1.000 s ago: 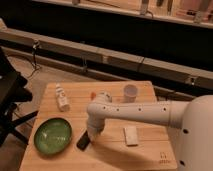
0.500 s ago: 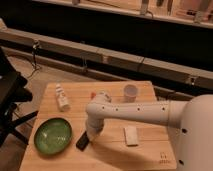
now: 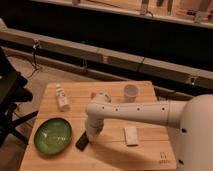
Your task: Push the eraser across the table
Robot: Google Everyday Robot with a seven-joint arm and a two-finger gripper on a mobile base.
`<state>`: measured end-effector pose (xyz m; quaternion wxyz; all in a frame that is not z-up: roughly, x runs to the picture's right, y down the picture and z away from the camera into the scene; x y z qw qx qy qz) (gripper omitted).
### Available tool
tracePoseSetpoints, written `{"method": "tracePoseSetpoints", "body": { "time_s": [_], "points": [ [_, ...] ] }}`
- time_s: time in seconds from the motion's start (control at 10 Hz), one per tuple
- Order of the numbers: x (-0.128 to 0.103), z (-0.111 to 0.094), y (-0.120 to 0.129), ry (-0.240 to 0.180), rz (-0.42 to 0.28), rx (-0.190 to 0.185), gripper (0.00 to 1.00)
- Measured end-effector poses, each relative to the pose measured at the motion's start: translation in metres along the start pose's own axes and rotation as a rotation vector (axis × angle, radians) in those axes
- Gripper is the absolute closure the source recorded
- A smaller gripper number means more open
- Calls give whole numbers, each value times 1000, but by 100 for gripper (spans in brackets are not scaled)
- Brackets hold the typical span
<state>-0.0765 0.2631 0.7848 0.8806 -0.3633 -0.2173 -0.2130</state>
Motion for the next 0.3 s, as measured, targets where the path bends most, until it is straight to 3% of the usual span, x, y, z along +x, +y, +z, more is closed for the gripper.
{"method": "tracePoseSetpoints", "body": {
  "time_s": [0.3],
  "points": [
    [-2, 1, 0, -2, -1, -1, 100]
  ]
}}
